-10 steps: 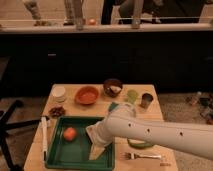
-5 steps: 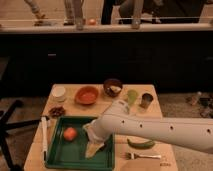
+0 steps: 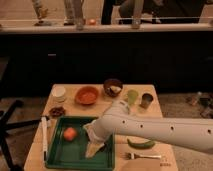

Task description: Place apple in paper cup

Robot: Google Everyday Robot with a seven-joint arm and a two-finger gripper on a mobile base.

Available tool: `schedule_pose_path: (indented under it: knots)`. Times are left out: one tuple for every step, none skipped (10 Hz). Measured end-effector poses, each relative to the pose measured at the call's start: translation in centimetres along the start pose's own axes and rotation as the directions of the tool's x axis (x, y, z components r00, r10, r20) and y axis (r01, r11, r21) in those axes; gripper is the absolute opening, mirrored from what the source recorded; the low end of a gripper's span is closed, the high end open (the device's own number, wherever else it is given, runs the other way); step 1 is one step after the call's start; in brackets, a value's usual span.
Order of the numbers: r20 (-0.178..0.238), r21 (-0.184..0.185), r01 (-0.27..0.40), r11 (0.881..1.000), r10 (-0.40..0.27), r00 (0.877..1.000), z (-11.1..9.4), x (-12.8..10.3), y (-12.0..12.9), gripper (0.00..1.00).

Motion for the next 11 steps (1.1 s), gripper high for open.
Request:
schedule_pose_path:
  knots:
    - [0.028, 0.026, -0.025, 0.999, 0.024, 0.999, 0.4, -0.2, -0.3, 0.80]
    - [0.051, 0.048, -0.044, 0.998, 0.042, 0.998, 0.6, -0.4, -0.7, 0.80]
    - [0.068, 0.067, -0.062, 0.996, 0.058, 0.996, 0.7, -0.6, -1.1, 0.80]
    - [0.087, 0.078, -0.076, 0.994, 0.070, 0.994, 1.0, -0.7, -1.4, 0.80]
    - [0.102, 0.086, -0.086, 0.993, 0.077, 0.992, 1.2, -0.8, -1.6, 0.80]
    - [0.123, 0.096, -0.104, 0.990, 0.091, 0.988, 1.6, -0.7, -2.0, 0.80]
    - [0.135, 0.099, -0.112, 0.989, 0.098, 0.986, 2.2, -0.8, -2.4, 0.80]
    - [0.147, 0.098, -0.120, 0.988, 0.104, 0.984, 3.0, -0.9, -2.8, 0.80]
    - [0.153, 0.096, -0.126, 0.987, 0.110, 0.982, 3.7, -0.8, -3.1, 0.80]
    - [0.161, 0.091, -0.136, 0.987, 0.120, 0.980, 4.6, -0.7, -3.6, 0.80]
    - [0.164, 0.085, -0.143, 0.986, 0.128, 0.978, 5.3, -0.5, -3.9, 0.80]
